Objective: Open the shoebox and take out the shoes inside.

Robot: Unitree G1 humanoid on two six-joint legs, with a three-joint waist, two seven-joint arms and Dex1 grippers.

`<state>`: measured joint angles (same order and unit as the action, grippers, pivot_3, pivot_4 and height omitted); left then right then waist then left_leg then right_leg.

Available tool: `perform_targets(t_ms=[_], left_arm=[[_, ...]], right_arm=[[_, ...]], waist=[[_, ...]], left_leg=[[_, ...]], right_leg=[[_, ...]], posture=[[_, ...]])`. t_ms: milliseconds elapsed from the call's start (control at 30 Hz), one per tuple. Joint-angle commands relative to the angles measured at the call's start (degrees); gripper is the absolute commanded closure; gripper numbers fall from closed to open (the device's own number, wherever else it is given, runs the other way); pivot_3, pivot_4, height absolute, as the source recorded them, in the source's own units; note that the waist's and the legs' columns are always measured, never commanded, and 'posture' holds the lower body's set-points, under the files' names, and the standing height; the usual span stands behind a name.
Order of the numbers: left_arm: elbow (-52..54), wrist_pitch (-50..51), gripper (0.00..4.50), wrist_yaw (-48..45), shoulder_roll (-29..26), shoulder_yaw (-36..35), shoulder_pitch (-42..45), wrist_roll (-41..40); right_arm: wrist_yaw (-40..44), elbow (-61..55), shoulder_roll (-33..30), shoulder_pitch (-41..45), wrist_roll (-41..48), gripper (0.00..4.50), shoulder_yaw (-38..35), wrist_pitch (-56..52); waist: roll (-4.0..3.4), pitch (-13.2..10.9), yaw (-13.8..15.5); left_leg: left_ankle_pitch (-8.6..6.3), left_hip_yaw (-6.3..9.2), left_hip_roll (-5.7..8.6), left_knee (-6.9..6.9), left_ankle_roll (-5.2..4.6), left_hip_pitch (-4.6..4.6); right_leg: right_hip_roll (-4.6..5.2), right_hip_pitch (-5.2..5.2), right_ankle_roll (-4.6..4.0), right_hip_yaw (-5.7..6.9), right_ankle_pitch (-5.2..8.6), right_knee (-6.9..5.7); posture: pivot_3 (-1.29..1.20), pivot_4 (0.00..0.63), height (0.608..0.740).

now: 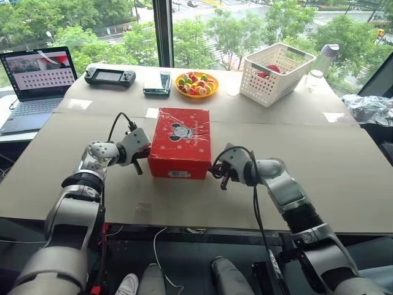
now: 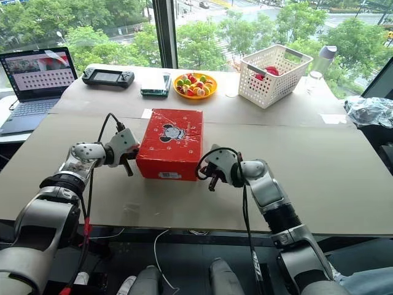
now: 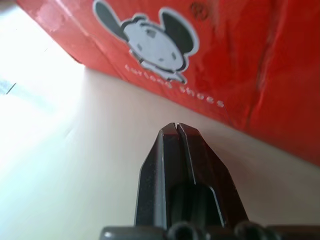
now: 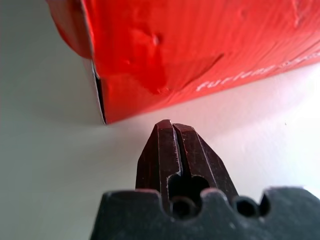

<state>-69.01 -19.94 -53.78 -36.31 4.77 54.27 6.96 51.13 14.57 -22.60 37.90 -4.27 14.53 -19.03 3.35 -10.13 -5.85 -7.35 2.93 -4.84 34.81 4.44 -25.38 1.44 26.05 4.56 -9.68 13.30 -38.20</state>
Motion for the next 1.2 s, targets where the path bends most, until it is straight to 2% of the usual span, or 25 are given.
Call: perform_targets(t_ms=[33, 133, 267, 367, 433, 500, 600, 800, 1033, 1200], left_arm=[[4.9, 1.5, 4.47, -1.7, -3.4, -4.6, -5.6, -4.6], [17.6, 6.5, 4.47, -5.1, -5.6, -10.7, -15.3, -12.7], [51.7, 26.7, 4.47, -8.5, -9.0, -20.3, -37.3, -28.5], [67.5, 38.4, 4.47, -6.6, -11.2, -27.6, -48.8, -36.5], [74.2, 43.8, 4.47, -2.7, -11.2, -32.7, -53.0, -39.8], [78.2, 47.0, 4.47, -0.5, -10.6, -36.5, -56.0, -41.8], [82.2, 48.9, 4.47, 1.0, -9.7, -38.3, -59.9, -42.4], [84.4, 49.1, 4.47, 3.6, -8.3, -35.8, -61.3, -41.1], [83.5, 47.9, 4.47, 5.0, -7.8, -32.9, -60.1, -40.2], [83.4, 48.0, 4.47, 5.7, -7.6, -31.9, -58.9, -40.3]], right_arm=[[-0.1, 0.8, -1.2, 1.6, 1.0, 4.5, -1.6, 2.3], [1.1, 1.1, -2.2, 1.2, 1.6, 4.5, -1.5, 3.3], [4.1, -0.3, -2.4, -0.2, 4.6, 4.5, -2.0, 3.3], [5.1, 0.0, -1.2, 0.4, 7.3, 4.5, -3.0, 2.4], [5.4, 1.0, -0.1, 1.3, 9.2, 4.5, -3.9, 1.7], [5.8, 2.0, 0.9, 2.5, 11.5, 4.5, -5.3, 0.5], [6.5, 3.9, 1.8, 4.6, 14.1, 4.5, -6.8, -0.8], [7.1, 5.9, 2.6, 8.7, 16.0, 4.5, -7.7, -2.0], [7.7, 0.7, 1.9, 12.4, 19.5, 4.5, -9.0, -7.2], [7.4, 3.4, -0.2, 12.0, 15.8, 4.5, -6.5, -3.7]], waist=[[-0.01, 0.0, 0.1], [-0.04, 0.0, -0.2], [-0.1, -0.1, -0.5], [-0.12, -0.1, -0.5], [-0.18, -0.1, -0.4], [-0.18, -0.1, -0.5], [-0.2, -0.1, -1.4], [-0.22, -0.1, -1.7], [-0.25, -0.2, -1.6], [-0.24, -0.2, -1.3]], left_leg=[[0.0, 0.0, 0.0, -0.03, 0.0, 0.0], [0.0, -0.02, -0.01, -0.02, 0.0, 0.05], [0.0, -0.02, -0.06, -0.05, 0.01, 0.0], [0.0, 0.0, -0.09, -0.07, 0.01, -0.05], [0.0, 0.04, -0.11, -0.03, 0.01, -0.02], [0.0, 0.03, -0.11, 0.03, 0.01, 0.11], [0.0, 0.03, -0.1, 0.03, 0.01, 0.28], [0.0, 0.03, -0.11, -0.04, 0.01, 0.28], [0.0, 0.02, -0.09, 0.01, 0.01, 0.22], [0.0, 0.02, -0.1, -0.03, 0.01, 0.21]], right_leg=[[0.0, 0.0, -0.01, 0.0, 0.01, -0.01], [0.02, -0.01, -0.03, 0.0, 0.02, -0.03], [0.01, 0.04, -0.08, 0.01, 0.04, -0.04], [0.02, 0.06, -0.13, 0.08, 0.09, -0.07], [0.02, 0.04, -0.15, 0.13, 0.09, -0.12], [0.02, -0.03, -0.53, 0.16, 0.28, -0.18], [0.01, -0.15, -0.62, 0.16, 0.28, -0.18], [0.01, -0.1, -0.64, 0.16, 0.32, -0.17], [0.02, -0.09, -0.64, 0.15, 0.31, -0.11], [0.02, -0.07, -0.64, 0.15, 0.32, -0.06]], posture=[[0.0, 0.15, 0.702], [0.0, 0.15, 0.702], [0.0, 0.15, 0.702], [0.0, 0.15, 0.702], [0.0, 0.15, 0.702], [0.0, 0.15, 0.702], [0.0, 0.15, 0.702], [0.0, 0.15, 0.702], [0.0, 0.15, 0.702], [0.0, 0.15, 0.702]])
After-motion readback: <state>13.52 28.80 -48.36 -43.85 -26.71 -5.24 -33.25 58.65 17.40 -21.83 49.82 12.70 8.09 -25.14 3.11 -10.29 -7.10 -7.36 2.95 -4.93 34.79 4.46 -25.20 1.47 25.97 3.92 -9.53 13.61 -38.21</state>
